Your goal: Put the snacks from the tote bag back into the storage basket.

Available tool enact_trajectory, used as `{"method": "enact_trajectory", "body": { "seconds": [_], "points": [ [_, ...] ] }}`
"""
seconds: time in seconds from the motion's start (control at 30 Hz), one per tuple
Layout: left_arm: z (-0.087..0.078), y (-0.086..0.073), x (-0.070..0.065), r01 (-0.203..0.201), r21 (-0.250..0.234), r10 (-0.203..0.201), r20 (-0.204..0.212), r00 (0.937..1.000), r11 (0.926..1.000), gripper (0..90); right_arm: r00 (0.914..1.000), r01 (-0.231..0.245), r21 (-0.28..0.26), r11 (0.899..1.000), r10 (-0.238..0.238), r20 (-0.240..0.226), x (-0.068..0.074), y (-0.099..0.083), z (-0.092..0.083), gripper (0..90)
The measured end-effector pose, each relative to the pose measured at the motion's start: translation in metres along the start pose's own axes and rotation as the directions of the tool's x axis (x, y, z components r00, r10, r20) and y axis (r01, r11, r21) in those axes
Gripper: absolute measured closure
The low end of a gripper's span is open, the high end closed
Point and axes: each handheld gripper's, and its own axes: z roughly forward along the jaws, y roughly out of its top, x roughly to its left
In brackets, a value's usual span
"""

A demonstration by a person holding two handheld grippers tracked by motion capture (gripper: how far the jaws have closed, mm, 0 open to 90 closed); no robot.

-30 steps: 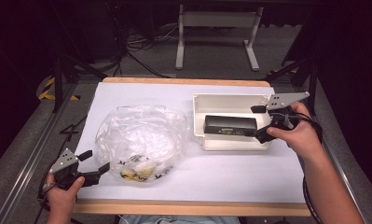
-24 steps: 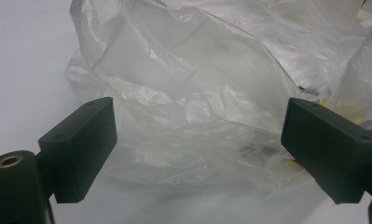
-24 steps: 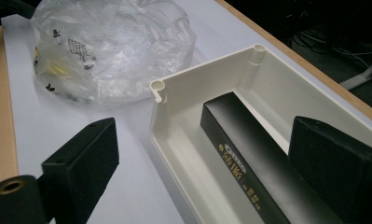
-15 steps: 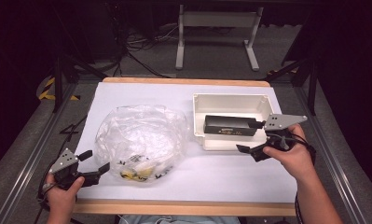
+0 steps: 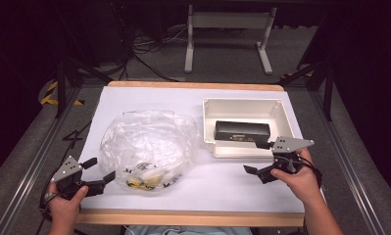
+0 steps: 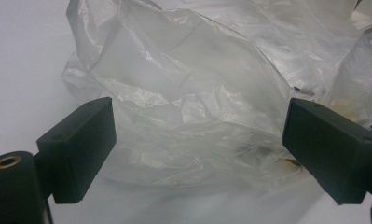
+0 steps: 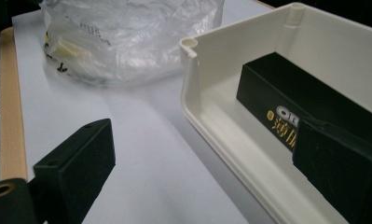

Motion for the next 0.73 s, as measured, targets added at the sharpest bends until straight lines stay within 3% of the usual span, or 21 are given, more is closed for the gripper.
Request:
{"method": "enact_trajectory", "body": {
  "seconds": [0.17, 0.3, 0.43, 0.57, 0.67, 0.73],
  "points": [
    [0.000, 0.000, -0.001, -0.011, -0.012, 0.011, 0.022, 0.9997, 0.9999, 9.1, 0.9999, 0.001, -0.035, 0.999, -0.001, 0.016, 0.000, -0.016, 0.006, 6.4],
    [-0.002, 0.000, -0.001, -0.018, -0.009, 0.018, 0.034, 0.9992, 0.9998, 8.0, 0.9989, -0.036, -0.071, 0.997, 0.038, 0.026, -0.001, -0.032, 0.012, 6.1],
    [-0.002, -0.001, 0.001, -0.025, -0.008, 0.026, 0.059, 0.9979, 0.9996, 6.1, 0.9975, -0.054, -0.052, 0.997, 0.056, 0.044, -0.001, -0.046, 0.019, 5.9],
    [-0.002, 0.000, 0.002, -0.027, -0.011, 0.027, 0.066, 0.9974, 0.9996, 5.5, 0.9966, -0.076, -0.023, 0.997, 0.077, 0.030, 0.000, -0.052, 0.021, 6.0],
    [-0.001, -0.001, 0.003, -0.016, -0.016, 0.017, 0.064, 0.9978, 0.9997, 5.0, 0.9960, -0.074, -0.023, 0.997, 0.075, 0.050, 0.001, -0.053, 0.019, 6.2],
    [-0.001, -0.001, 0.003, -0.017, -0.016, 0.018, 0.063, 0.9978, 0.9997, 4.8, 0.9931, -0.096, -0.019, 0.995, 0.097, 0.066, -0.002, -0.056, 0.018, 6.2]
  ]
}}
